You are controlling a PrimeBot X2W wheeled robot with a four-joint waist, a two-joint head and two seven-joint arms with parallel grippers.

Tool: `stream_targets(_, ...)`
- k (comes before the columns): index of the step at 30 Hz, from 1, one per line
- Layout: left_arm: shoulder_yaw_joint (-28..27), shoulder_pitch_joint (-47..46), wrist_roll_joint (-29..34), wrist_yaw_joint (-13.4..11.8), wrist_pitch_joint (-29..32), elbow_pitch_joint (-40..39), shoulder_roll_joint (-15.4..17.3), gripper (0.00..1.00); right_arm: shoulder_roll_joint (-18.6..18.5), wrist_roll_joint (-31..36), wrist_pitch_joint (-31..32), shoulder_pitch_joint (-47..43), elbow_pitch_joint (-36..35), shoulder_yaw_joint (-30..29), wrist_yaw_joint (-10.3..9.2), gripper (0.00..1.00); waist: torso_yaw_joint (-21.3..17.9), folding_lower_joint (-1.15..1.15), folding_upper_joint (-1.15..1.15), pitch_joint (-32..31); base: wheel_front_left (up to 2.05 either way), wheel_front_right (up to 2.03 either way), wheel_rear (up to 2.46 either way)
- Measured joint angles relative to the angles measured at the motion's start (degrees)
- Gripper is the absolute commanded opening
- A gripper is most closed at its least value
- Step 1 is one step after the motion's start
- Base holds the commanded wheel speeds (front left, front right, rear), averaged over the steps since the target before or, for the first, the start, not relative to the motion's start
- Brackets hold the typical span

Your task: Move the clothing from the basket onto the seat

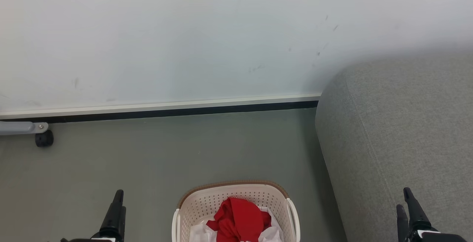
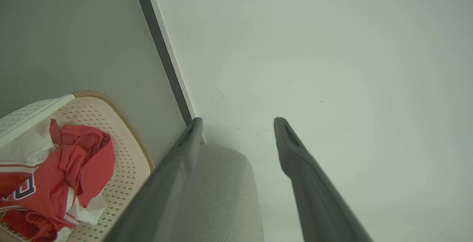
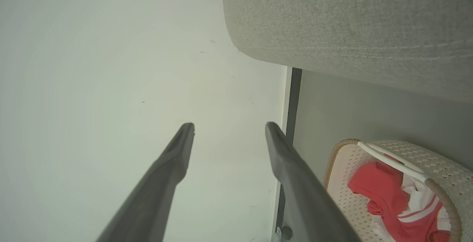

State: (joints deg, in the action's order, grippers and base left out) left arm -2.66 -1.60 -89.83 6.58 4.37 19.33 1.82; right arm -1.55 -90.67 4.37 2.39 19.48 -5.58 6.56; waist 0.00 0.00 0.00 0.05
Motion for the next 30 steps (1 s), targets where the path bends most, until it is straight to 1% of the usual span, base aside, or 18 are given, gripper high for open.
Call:
stream_targets(4,0.5,-0.1,2.1,-0.6,-0.9,-0.5,0.0,1.00,0.0,1.4,-1.0,0.0,-0.5,0.1,-0.16,1.00,0.0,0.00,0.00,0.0,0.00,0.00,0.00)
stream_targets(9,1.6,-0.3,6.0,-1.7,-2.0,-1.4,0.0,1.00,0.0,5.2,-2.0,0.0,-1.4,0.6,-1.62,1.00,0.0,0.00,0.00,-0.1,0.00,0.00,0.00)
stream_targets(13,2.7,-0.5,10.3,-2.4,-2.8,-1.9,0.1,1.00,0.0,9.7,-2.9,0.0,-2.5,1.7,-2.61,1.00,0.0,0.00,0.00,-0.2,0.00,0.00,0.00)
stream_targets(17,3.9,-0.7,15.3,-3.2,-3.6,-2.4,0.7,1.00,-0.1,14.7,-3.6,0.0,-3.2,3.0,-3.12,1.00,0.0,0.00,0.00,-0.2,0.00,0.00,0.00)
stream_targets(30,7.5,-1.3,29.5,-5.2,-6.3,-3.8,2.3,1.00,-2.1,28.3,-6.4,-0.1,-4.8,7.6,-5.12,1.00,0.1,0.00,0.00,-0.3,0.00,0.00,0.00)
